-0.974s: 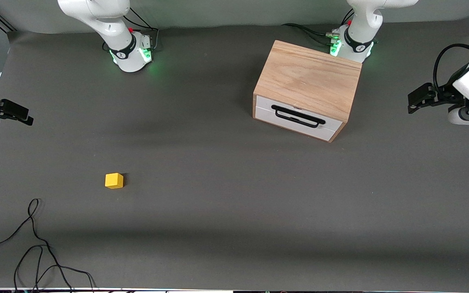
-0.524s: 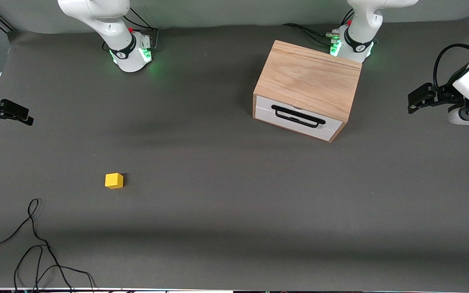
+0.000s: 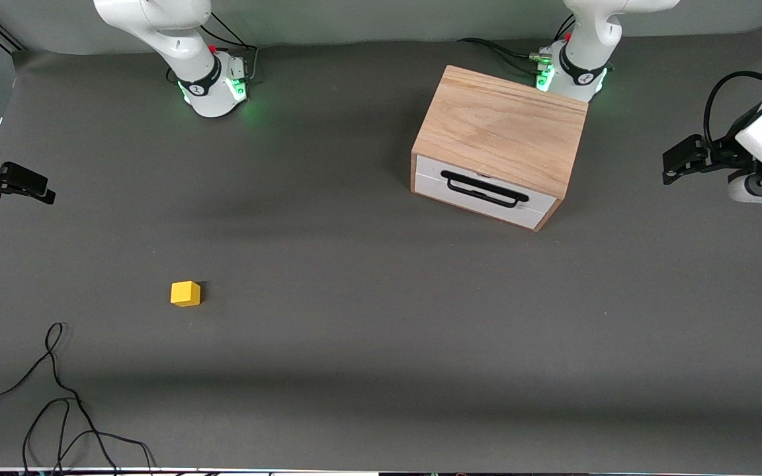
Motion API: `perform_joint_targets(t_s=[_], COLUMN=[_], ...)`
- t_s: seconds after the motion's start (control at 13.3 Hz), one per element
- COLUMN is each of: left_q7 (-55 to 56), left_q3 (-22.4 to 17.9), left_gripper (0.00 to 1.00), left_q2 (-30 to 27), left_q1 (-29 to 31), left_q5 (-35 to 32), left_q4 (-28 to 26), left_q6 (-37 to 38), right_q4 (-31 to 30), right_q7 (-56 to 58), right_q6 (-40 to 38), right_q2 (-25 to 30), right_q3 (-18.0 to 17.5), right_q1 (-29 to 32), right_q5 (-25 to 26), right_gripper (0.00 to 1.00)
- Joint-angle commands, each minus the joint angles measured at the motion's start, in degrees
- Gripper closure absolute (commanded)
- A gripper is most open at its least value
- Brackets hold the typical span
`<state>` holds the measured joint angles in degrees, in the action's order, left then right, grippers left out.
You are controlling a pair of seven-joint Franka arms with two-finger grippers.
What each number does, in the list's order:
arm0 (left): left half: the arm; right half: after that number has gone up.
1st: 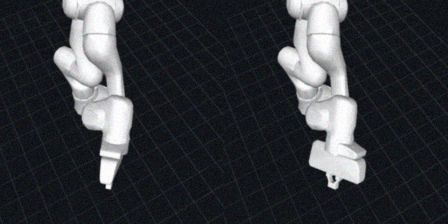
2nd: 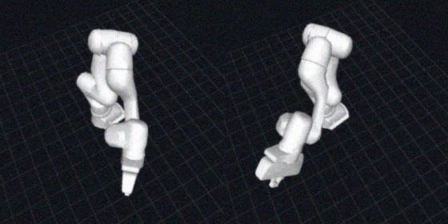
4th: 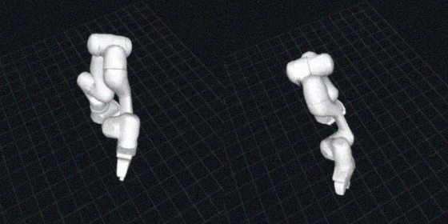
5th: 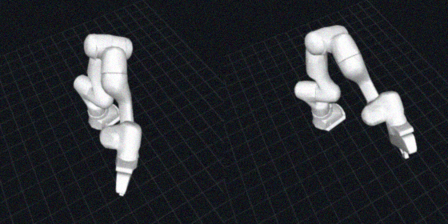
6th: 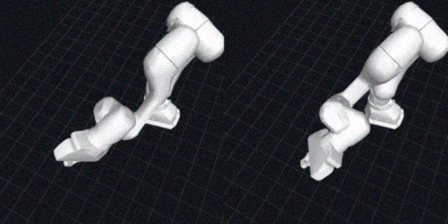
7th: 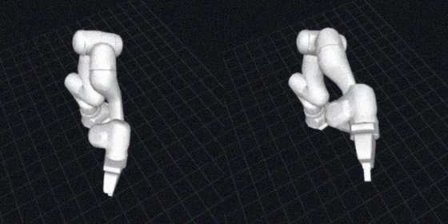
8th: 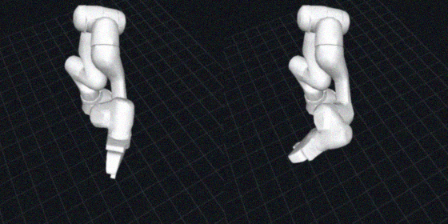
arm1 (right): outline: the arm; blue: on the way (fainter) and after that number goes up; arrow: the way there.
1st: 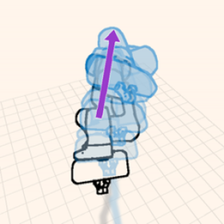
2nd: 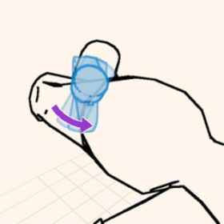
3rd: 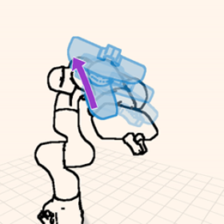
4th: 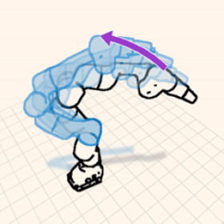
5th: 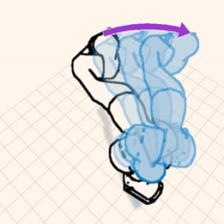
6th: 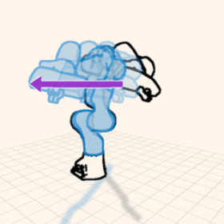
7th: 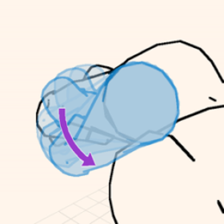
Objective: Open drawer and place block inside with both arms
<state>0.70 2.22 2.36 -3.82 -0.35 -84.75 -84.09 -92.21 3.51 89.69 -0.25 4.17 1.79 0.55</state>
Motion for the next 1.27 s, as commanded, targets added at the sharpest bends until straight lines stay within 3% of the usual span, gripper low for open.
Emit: perform_joint_targets(t_s=[0.0, 0.3, 0.67, 0.82, 1.05, 1.2], left_q7=[-1.0, -1.0, -0.1, 1.0, 18.0, 24.1], left_q3=[0.1, 0.1, 0.2, 1.3, 3.4, 4.0], left_gripper=[0.00, 0.00, 0.00, 0.00, 0.00, 0.00], left_q2=[-0.2, 0.3, 2.9, 4.5, 7.6, 9.3], left_q1=[0.3, 0.3, -0.6, -1.4, -3.4, -3.8], left_q5=[0.6, 0.6, 0.8, 0.9, 1.3, 2.6], left_q4=[0.2, 0.7, 4.1, 4.0, 4.1, 4.0], left_q6=[-0.2, -0.5, -0.2, -0.2, -1.3, -1.4], right_q4=[1.0, 3.5, 19.2, 20.2, 20.3, 17.2], right_q7=[-3.5, -3.9, -3.8, -3.9, -3.9, -3.8], right_q6=[-0.7, 0.0, -1.0, -0.7, -0.2, 1.9], right_q2=[-0.5, -3.0, -15.4, -18.1, -20.4, -21.4], right_q3=[-0.6, -0.7, -0.7, -1.4, -1.4, -1.4], right_q1=[-1.0, -3.2, -5.0, -5.8, -6.1, -7.5], right_q5=[0.2, 0.1, 0.0, -0.8, -2.0, -2.5], right_gripper=[0.00, 0.00, 0.00, 0.00, 0.00, 0.00])
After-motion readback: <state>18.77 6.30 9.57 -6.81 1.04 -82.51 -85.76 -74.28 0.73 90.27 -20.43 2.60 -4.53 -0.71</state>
